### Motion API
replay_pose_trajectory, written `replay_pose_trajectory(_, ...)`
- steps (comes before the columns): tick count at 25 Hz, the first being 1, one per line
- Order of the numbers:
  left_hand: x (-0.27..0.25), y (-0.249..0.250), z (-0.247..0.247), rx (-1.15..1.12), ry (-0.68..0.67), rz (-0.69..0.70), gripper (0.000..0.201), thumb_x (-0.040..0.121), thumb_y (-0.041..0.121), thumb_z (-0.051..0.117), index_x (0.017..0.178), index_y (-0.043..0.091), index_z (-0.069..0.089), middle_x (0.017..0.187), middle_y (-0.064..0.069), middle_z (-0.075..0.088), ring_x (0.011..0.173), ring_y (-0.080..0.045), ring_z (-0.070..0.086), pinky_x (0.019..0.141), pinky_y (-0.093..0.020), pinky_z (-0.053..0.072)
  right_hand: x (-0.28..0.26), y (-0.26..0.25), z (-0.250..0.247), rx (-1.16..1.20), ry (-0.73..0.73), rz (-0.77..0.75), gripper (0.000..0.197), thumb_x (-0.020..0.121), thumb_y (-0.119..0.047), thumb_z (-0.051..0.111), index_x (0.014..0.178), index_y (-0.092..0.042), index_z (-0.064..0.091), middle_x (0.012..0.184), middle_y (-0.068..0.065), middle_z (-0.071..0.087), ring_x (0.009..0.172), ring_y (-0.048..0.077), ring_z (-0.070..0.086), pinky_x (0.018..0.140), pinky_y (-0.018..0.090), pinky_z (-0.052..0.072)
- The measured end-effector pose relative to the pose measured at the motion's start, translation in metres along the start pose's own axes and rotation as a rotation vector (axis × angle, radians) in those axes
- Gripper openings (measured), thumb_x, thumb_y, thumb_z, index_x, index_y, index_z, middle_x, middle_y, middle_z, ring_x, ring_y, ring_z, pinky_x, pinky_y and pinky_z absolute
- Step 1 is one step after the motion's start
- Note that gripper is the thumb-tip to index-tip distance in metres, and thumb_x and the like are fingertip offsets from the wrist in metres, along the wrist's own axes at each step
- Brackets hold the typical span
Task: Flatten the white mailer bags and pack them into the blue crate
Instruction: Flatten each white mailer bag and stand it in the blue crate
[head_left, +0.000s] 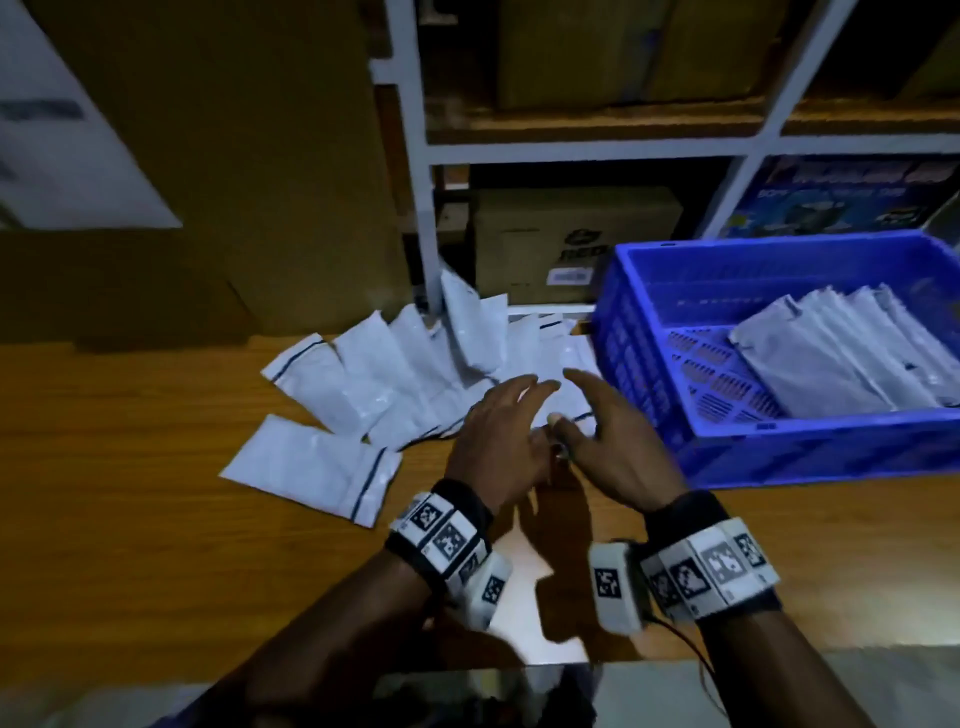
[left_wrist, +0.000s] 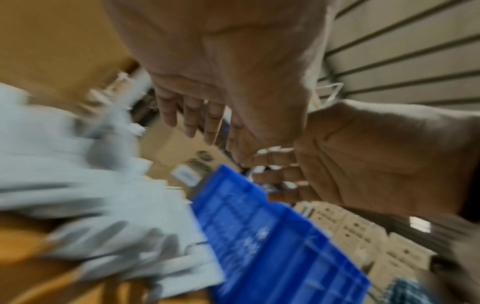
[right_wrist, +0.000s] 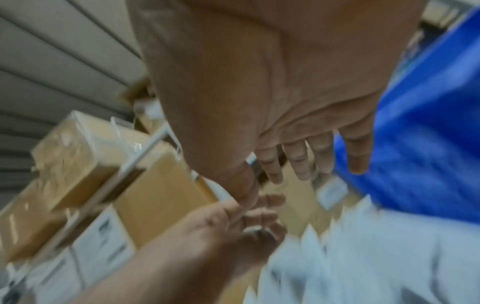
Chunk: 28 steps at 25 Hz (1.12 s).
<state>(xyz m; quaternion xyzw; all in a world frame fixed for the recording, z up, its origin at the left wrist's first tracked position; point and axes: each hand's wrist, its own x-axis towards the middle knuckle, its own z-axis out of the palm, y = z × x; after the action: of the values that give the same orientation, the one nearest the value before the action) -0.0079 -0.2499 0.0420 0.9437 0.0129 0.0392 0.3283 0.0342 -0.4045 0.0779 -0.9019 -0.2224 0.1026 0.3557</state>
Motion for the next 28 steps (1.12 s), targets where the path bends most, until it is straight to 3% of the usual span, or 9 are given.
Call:
replay_pose_trajectory(3, -0.019, -0.045, -0.023, 0.024, -0.022, -0.056, 0.057, 0.089, 0.026, 0.054, 0.146, 0.025, 0.048, 0.154, -0.002, 0.043, 0.142, -0.022, 0.036, 0.117, -0.037, 0.031, 0.004, -0.02, 0.052, 0.07, -0.109, 0.059, 0.058, 0.097, -0.033, 0.058, 0.149, -0.019, 0.036, 0.152, -0.001, 0.039, 0.138, 0.016, 0.038, 0.105, 0.018, 0.03)
replay_pose_trajectory(5, -0.016, -0.067, -0.037, 0.037, -0.014, -0.081, 0.056, 0.092, 0.022, 0.061, 0.146, 0.026, 0.047, 0.154, -0.001, 0.042, 0.141, -0.021, 0.036, 0.115, -0.033, 0.03, 0.02, -0.021, 0.077, 0.05, -0.163, 0.108, 0.064, 0.097, -0.036, 0.057, 0.152, -0.02, 0.031, 0.155, -0.001, 0.034, 0.139, 0.018, 0.037, 0.111, 0.028, 0.032)
replay_pose_trajectory(8, 0.01, -0.098, -0.051, 0.113, 0.004, -0.098, 0.053, 0.098, 0.024, 0.057, 0.149, 0.025, 0.043, 0.158, -0.002, 0.036, 0.144, -0.022, 0.032, 0.117, -0.037, 0.03, 0.061, -0.016, 0.1, 0.054, -0.142, 0.099, 0.07, 0.093, -0.041, 0.058, 0.152, -0.019, 0.029, 0.155, 0.003, 0.036, 0.141, 0.024, 0.036, 0.114, 0.039, 0.033)
replay_pose_trajectory(12, 0.051, -0.128, -0.057, 0.22, -0.027, -0.118, 0.054, 0.101, 0.03, 0.053, 0.152, 0.028, 0.037, 0.162, -0.001, 0.029, 0.146, -0.024, 0.028, 0.116, -0.039, 0.03, 0.126, -0.021, 0.113, -0.069, -0.075, 0.184, 0.082, 0.096, -0.045, 0.053, 0.157, -0.016, 0.006, 0.164, 0.008, 0.006, 0.151, 0.025, 0.008, 0.121, 0.043, 0.016)
replay_pose_trajectory(15, 0.075, -0.14, -0.061, 0.286, -0.03, -0.105, 0.058, 0.098, 0.03, 0.058, 0.152, 0.027, 0.036, 0.161, -0.003, 0.03, 0.145, -0.027, 0.031, 0.113, -0.041, 0.033, 0.167, -0.024, 0.121, -0.126, -0.09, 0.222, 0.088, 0.096, -0.049, 0.052, 0.157, -0.018, -0.003, 0.165, 0.007, -0.004, 0.151, 0.027, 0.003, 0.121, 0.045, 0.015)
replay_pose_trajectory(18, 0.089, -0.142, -0.064, 0.301, -0.029, -0.135, 0.06, 0.098, 0.029, 0.058, 0.153, 0.025, 0.034, 0.162, -0.004, 0.028, 0.145, -0.028, 0.029, 0.114, -0.042, 0.031, 0.192, -0.022, 0.132, -0.134, -0.136, 0.248, 0.093, 0.093, -0.042, 0.06, 0.157, -0.017, -0.002, 0.165, 0.006, 0.004, 0.149, 0.028, 0.016, 0.118, 0.047, 0.024)
replay_pose_trajectory(21, 0.094, -0.142, -0.061, 0.293, -0.007, -0.137, 0.06, 0.098, 0.029, 0.058, 0.153, 0.027, 0.034, 0.162, -0.003, 0.028, 0.145, -0.027, 0.029, 0.115, -0.042, 0.031, 0.195, -0.022, 0.131, -0.131, -0.104, 0.248, 0.075, 0.098, -0.023, 0.052, 0.157, -0.017, 0.006, 0.161, 0.009, 0.022, 0.141, 0.031, 0.034, 0.113, 0.043, 0.033)
replay_pose_trajectory(26, 0.085, -0.132, -0.058, 0.311, -0.007, -0.079, 0.064, 0.098, 0.028, 0.059, 0.155, 0.028, 0.029, 0.165, -0.003, 0.021, 0.15, -0.025, 0.02, 0.119, -0.04, 0.025, 0.156, -0.02, 0.113, -0.165, 0.001, 0.214, 0.055, 0.102, -0.023, 0.041, 0.154, -0.018, 0.025, 0.15, 0.012, 0.042, 0.13, 0.034, 0.047, 0.107, 0.043, 0.04)
replay_pose_trajectory(28, 0.078, -0.124, -0.058, 0.403, -0.005, 0.022, 0.078, 0.095, 0.024, 0.063, 0.158, 0.032, 0.018, 0.167, -0.004, 0.009, 0.153, -0.026, 0.008, 0.122, -0.041, 0.018, 0.127, -0.021, 0.104, -0.175, 0.013, 0.175, 0.058, 0.097, -0.017, 0.049, 0.152, -0.019, 0.03, 0.149, 0.009, 0.044, 0.129, 0.032, 0.048, 0.105, 0.044, 0.042)
